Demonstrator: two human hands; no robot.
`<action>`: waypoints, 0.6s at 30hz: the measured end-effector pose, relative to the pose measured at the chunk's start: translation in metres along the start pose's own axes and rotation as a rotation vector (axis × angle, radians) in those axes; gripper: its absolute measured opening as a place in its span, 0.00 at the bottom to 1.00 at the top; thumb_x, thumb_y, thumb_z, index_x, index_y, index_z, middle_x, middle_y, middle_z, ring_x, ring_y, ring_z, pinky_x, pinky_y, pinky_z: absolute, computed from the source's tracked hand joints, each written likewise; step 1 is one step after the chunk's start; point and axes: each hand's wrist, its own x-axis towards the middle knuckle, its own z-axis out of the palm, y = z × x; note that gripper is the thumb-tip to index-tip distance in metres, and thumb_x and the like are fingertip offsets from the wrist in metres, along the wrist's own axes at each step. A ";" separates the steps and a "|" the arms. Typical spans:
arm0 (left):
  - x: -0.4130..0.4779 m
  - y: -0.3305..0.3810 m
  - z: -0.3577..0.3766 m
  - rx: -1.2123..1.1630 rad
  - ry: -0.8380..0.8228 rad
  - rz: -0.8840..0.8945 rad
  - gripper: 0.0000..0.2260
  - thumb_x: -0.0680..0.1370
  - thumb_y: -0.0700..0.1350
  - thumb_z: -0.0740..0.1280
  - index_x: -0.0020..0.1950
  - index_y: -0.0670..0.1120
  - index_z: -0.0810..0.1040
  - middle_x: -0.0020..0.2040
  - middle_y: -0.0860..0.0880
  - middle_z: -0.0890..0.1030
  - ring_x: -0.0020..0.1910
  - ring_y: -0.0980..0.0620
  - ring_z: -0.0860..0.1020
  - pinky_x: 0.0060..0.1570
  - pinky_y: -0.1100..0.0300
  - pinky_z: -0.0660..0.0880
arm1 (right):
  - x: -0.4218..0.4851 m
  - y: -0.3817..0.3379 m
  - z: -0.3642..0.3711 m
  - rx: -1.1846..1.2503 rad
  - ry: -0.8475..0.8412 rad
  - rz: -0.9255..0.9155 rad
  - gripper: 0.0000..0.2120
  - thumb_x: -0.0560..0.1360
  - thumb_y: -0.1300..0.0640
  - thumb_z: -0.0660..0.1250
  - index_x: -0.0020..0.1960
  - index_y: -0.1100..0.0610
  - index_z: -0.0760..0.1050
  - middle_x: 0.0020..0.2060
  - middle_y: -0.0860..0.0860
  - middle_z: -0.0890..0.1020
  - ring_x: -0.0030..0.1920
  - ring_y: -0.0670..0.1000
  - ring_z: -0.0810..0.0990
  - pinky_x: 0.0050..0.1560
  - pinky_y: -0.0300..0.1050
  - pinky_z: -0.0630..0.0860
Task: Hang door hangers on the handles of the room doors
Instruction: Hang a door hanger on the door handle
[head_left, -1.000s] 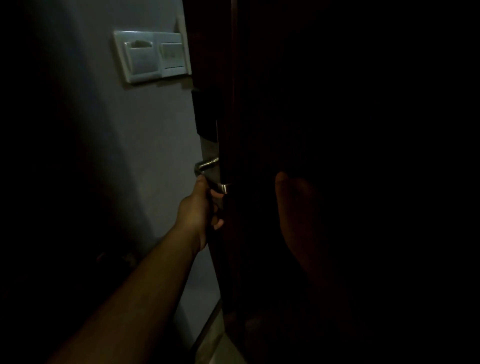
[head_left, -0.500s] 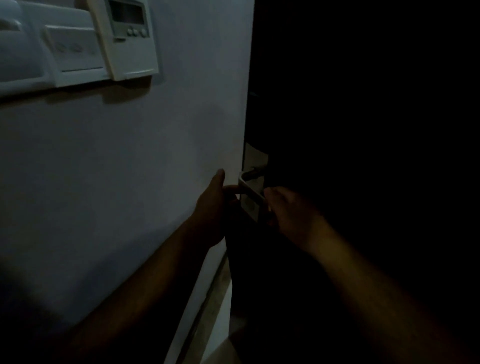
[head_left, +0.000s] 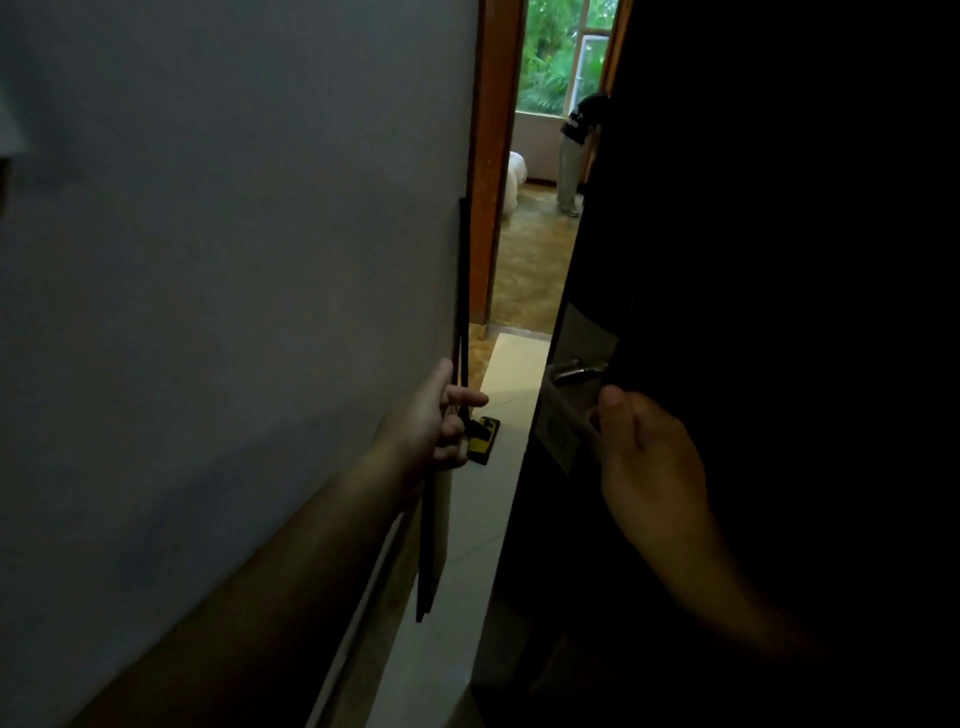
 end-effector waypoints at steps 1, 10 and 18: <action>0.012 0.001 0.008 0.023 0.002 0.001 0.28 0.81 0.63 0.52 0.56 0.42 0.79 0.27 0.52 0.63 0.24 0.54 0.60 0.33 0.57 0.65 | 0.008 0.006 -0.004 0.002 0.006 0.007 0.17 0.83 0.50 0.52 0.44 0.54 0.74 0.33 0.48 0.75 0.32 0.41 0.72 0.31 0.27 0.67; 0.103 0.011 0.105 0.139 -0.161 0.001 0.26 0.80 0.64 0.56 0.54 0.43 0.81 0.28 0.52 0.65 0.25 0.54 0.63 0.32 0.58 0.69 | 0.078 0.066 -0.052 -0.019 0.071 0.099 0.19 0.82 0.45 0.54 0.36 0.53 0.70 0.30 0.51 0.73 0.30 0.45 0.73 0.30 0.37 0.65; 0.167 0.016 0.194 0.266 -0.339 0.049 0.23 0.81 0.62 0.56 0.52 0.48 0.83 0.34 0.54 0.65 0.35 0.53 0.67 0.43 0.54 0.74 | 0.121 0.107 -0.094 -0.093 0.078 0.194 0.09 0.77 0.45 0.65 0.43 0.49 0.76 0.37 0.47 0.79 0.37 0.43 0.78 0.34 0.37 0.71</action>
